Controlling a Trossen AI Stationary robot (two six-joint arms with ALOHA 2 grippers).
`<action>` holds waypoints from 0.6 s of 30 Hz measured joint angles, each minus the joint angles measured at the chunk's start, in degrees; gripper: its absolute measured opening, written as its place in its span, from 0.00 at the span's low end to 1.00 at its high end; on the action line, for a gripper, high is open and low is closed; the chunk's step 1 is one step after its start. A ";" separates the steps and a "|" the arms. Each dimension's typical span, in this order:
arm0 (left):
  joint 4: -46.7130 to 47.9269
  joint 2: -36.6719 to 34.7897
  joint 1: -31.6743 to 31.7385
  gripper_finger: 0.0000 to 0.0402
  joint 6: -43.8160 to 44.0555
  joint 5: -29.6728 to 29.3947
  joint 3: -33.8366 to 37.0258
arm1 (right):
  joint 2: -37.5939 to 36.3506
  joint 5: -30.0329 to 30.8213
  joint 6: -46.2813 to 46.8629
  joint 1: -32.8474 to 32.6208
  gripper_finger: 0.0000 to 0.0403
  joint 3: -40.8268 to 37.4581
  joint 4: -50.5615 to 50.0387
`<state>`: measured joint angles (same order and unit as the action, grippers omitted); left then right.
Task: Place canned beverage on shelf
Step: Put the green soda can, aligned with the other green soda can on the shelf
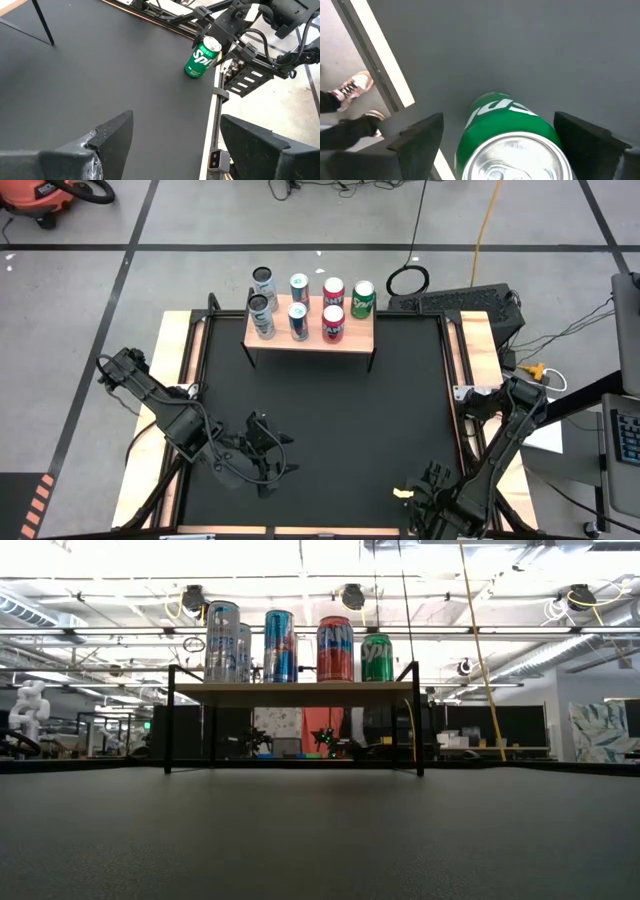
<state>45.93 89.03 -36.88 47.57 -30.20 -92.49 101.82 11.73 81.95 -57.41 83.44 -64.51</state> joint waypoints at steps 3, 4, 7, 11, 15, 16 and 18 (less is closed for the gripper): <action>0.00 0.00 0.00 0.74 0.02 0.00 0.00 | -0.75 -0.60 1.44 0.00 0.90 0.00 0.57; 0.00 0.00 0.00 0.74 0.02 0.00 0.00 | -1.34 -1.29 1.47 0.00 0.90 0.00 0.66; 0.00 0.00 0.00 0.74 0.07 0.00 0.00 | -4.45 -1.69 0.41 -0.02 0.90 0.00 -0.29; 0.02 0.00 0.00 0.74 0.04 0.02 0.00 | -9.32 -1.18 -0.99 -0.02 0.90 0.00 -6.49; 0.00 0.00 0.00 0.74 0.07 0.23 0.00 | -13.67 -1.30 -0.35 -0.07 0.90 0.00 -9.50; 0.00 0.00 0.00 0.74 0.11 0.29 0.00 | -14.43 -1.48 -0.45 -0.50 0.91 0.01 -9.00; 0.00 0.00 0.00 0.74 0.13 0.40 0.00 | -15.13 -2.36 -2.94 -1.90 0.91 0.02 -7.93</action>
<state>45.93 89.03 -36.88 47.71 -29.80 -92.49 86.69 9.37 79.01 -59.31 83.46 -72.44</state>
